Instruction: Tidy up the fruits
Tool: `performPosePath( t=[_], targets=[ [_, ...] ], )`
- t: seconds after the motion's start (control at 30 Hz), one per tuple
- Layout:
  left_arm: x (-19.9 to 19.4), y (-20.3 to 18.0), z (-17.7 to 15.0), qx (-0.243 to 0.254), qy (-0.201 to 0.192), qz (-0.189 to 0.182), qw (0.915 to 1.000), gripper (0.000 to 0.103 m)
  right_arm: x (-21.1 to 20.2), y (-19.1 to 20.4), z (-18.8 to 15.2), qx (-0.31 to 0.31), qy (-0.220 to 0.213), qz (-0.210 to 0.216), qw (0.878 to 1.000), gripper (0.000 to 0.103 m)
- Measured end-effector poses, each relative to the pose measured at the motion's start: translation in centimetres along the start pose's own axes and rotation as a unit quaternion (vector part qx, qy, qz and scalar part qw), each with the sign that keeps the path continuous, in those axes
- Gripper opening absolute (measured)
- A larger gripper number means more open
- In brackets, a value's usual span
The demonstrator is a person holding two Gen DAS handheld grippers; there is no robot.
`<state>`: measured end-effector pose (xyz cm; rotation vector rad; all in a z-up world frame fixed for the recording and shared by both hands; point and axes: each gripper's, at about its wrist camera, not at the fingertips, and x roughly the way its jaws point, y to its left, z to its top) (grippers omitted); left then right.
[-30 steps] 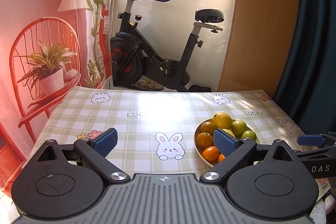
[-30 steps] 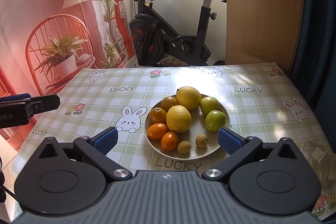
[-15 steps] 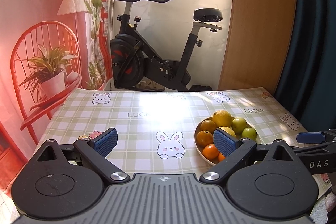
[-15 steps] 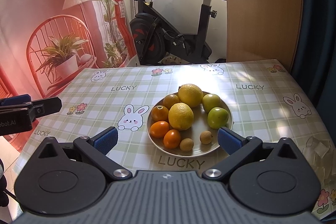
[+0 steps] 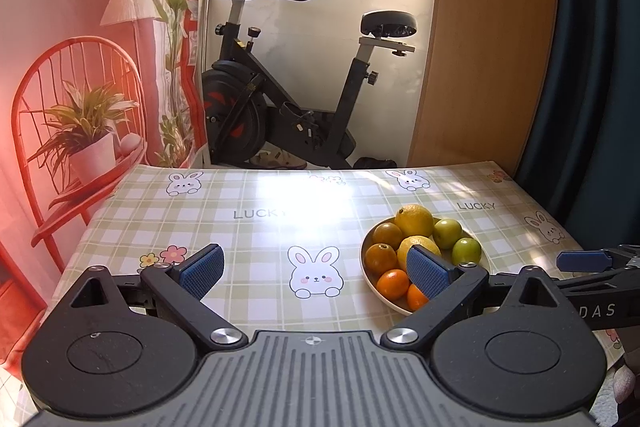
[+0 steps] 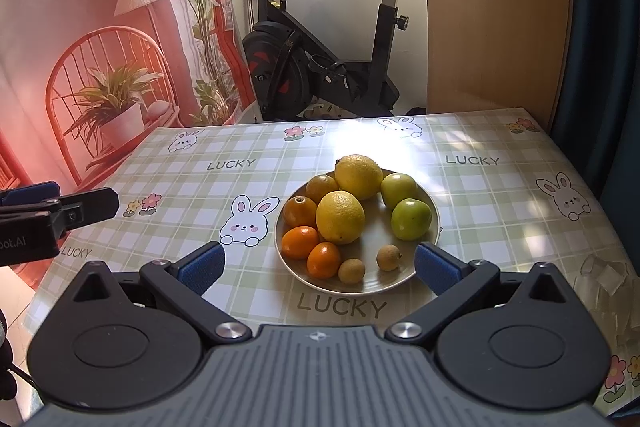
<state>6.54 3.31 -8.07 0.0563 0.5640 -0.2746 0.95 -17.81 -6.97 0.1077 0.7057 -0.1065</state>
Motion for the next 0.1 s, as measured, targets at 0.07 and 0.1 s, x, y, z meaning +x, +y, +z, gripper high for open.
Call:
performPosePath(
  t=[0.07,0.1],
  targets=[
    [0.07,0.04,0.01,0.0,0.002,0.0,1.0,0.099,0.03,0.01,0.01,0.001,0.0,0.0,1.0,0.103],
    [0.16,0.11,0.04,-0.001,0.004,-0.001,1.0,0.099,0.04,0.01,0.0,0.001,0.0,0.0,1.0,0.103]
  ],
)
